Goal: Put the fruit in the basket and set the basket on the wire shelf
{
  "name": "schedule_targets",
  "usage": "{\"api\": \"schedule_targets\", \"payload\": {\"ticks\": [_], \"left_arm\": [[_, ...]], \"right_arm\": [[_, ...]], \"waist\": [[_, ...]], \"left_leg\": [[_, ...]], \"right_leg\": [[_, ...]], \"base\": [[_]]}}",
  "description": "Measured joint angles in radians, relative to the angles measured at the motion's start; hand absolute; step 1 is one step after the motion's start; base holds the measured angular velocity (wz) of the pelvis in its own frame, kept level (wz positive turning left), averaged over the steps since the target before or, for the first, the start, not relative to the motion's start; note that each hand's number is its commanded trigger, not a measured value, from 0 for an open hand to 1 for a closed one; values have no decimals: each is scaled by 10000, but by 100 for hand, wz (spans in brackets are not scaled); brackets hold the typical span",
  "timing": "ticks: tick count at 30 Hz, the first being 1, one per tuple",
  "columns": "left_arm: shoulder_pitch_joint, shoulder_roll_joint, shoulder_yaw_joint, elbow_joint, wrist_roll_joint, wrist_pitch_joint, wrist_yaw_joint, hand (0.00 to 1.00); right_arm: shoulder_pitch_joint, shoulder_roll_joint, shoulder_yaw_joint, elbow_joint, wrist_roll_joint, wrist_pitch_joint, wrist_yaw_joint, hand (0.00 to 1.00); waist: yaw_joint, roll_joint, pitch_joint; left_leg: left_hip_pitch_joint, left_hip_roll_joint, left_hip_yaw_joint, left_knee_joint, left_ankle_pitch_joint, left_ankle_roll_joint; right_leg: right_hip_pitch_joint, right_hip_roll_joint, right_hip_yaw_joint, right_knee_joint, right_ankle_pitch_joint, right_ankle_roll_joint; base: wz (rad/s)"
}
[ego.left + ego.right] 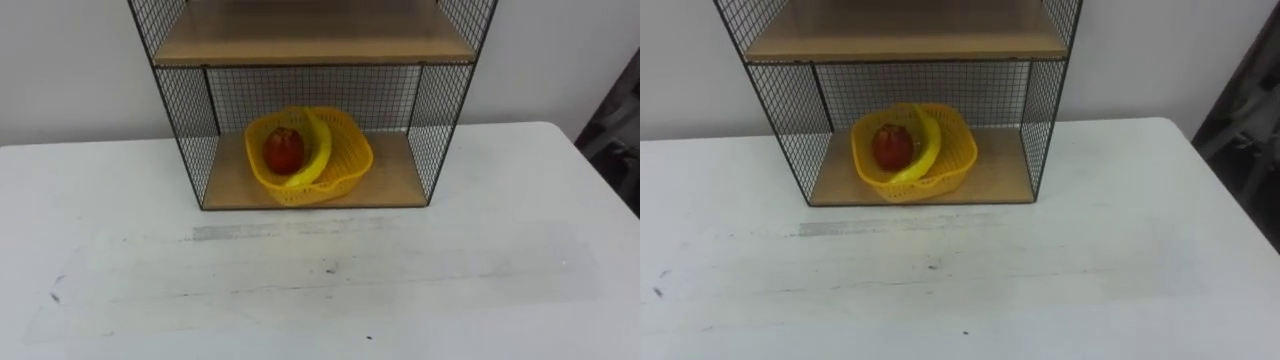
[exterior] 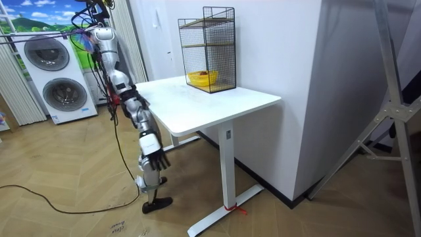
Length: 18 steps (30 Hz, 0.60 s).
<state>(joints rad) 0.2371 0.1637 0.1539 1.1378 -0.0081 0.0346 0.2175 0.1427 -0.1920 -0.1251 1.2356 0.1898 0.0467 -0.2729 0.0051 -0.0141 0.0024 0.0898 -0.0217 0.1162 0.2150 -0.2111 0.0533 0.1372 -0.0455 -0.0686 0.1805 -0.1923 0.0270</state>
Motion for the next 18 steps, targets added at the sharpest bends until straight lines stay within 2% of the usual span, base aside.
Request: {"api": "schedule_targets", "payload": {"ticks": [1,2,3,5,8,13,18], "left_arm": [[-19,1,-427,-33,515,214,-141,0],[-54,-8,-865,-67,878,577,-230,0],[-69,-5,-1045,-102,917,682,-276,0],[-108,-14,-1383,-136,1013,753,-403,0],[-147,-14,-1372,-185,1326,750,-575,0],[-107,-43,-1600,-165,1324,770,-719,0],[-15,-96,-1573,-75,1350,1118,-744,0]], "right_arm": [[-70,5,322,-91,-139,1,385,0],[-254,17,718,-190,-144,64,682,0],[-326,36,943,-204,-135,101,815,0],[-428,225,1581,-263,-82,85,1248,0],[-429,511,1830,-242,32,80,1688,0],[-532,463,1829,79,234,-2,2117,0],[-423,358,1786,234,352,-7,2433,0]], "waist": [[26,-8,17],[49,-32,71],[49,-50,84],[101,-145,188],[31,-187,192],[13,-183,184],[-26,-123,116]], "left_leg": [[24,0,38,-69,3,-1],[-16,4,57,-103,17,-4],[-82,14,72,-89,17,-5],[-231,76,161,-84,45,-31],[-461,87,84,36,46,-74],[-474,99,97,64,5,-109],[-386,98,97,68,0,-109]], "right_leg": [[3,10,85,-54,10,-1],[-45,23,120,-115,39,1],[-122,33,135,-114,48,-7],[-283,85,158,-133,93,-55],[-386,139,104,-160,147,-104],[-362,166,99,-157,154,-116],[-266,165,126,-144,151,-117]], "base": [[-8],[-8],[-7],[-10],[6],[0],[0]]}}
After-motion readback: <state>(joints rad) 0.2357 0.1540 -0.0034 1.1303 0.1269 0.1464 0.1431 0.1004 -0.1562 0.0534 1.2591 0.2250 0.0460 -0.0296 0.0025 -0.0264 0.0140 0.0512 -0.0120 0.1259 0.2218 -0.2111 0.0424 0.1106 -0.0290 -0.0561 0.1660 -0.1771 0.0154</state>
